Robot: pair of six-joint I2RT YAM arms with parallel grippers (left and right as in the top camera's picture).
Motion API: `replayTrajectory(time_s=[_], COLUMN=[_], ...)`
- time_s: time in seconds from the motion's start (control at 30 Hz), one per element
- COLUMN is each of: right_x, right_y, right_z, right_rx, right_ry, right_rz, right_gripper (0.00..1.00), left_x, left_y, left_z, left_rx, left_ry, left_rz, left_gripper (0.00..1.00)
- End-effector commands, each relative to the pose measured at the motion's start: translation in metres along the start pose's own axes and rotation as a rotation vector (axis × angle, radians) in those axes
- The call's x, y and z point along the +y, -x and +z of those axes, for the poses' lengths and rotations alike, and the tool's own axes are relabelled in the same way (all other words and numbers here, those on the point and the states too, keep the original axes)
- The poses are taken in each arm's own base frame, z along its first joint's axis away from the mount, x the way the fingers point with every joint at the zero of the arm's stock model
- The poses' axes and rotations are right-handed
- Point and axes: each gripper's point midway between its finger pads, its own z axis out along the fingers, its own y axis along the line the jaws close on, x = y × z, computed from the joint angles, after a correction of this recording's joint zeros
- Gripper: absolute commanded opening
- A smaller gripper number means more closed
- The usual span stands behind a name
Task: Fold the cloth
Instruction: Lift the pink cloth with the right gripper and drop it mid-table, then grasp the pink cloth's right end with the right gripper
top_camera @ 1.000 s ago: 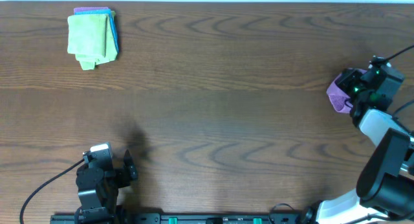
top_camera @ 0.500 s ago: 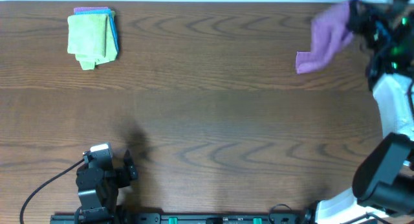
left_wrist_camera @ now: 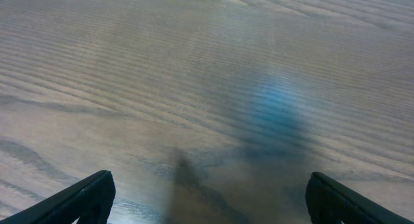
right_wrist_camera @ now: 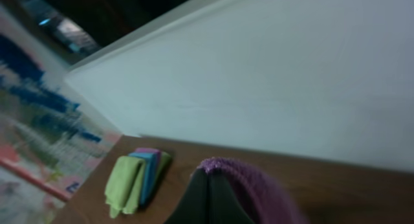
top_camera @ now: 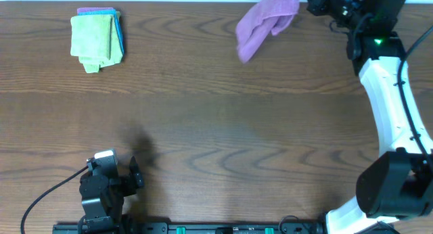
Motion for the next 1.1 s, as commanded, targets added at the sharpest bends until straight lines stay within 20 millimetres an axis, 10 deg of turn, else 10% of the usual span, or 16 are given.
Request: replayTrajectory(time_s=[0.0, 0.23, 0.57, 0.73, 0.8, 0.83, 0.9, 1.07], right_x=[-0.001, 0.047, 0.179, 0.122, 0.059, 0.027, -0.026, -0.045], right_y=[0.006, -0.017, -0.052, -0.066, -0.078, -0.082, -0.087, -0.091], right_z=[-0.003, 0.020, 0.042, 0.037, 0.027, 0.018, -0.009, -0.028], right_rx=[-0.007, 0.048, 0.080, 0.188, 0.253, 0.277, 0.317, 0.353], right_ry=[0.001, 0.108, 0.459, 0.311, 0.094, -0.026, -0.195, -0.217], right_rz=[0.000, -0.025, -0.156, -0.067, -0.016, 0.039, 0.141, 0.157], right_gripper=[0.01, 0.01, 0.01, 0.01, 0.05, 0.19, 0.99, 0.99], left_x=[-0.001, -0.001, -0.001, -0.001, -0.001, -0.001, -0.001, -0.001], left_y=[-0.008, -0.008, -0.008, -0.008, -0.008, -0.008, -0.008, -0.008], left_z=[0.003, 0.003, 0.003, 0.003, 0.003, 0.003, 0.003, 0.003], left_rx=[0.023, 0.023, 0.023, 0.023, 0.023, 0.023, 0.023, 0.023], left_ry=[-0.005, -0.005, -0.005, -0.005, -0.005, -0.005, -0.005, -0.005], left_rz=[0.000, 0.000, 0.000, 0.000, 0.000, 0.000, 0.000, 0.000], left_gripper=[0.96, 0.95, 0.95, 0.95, 0.95, 0.95, 0.95, 0.95])
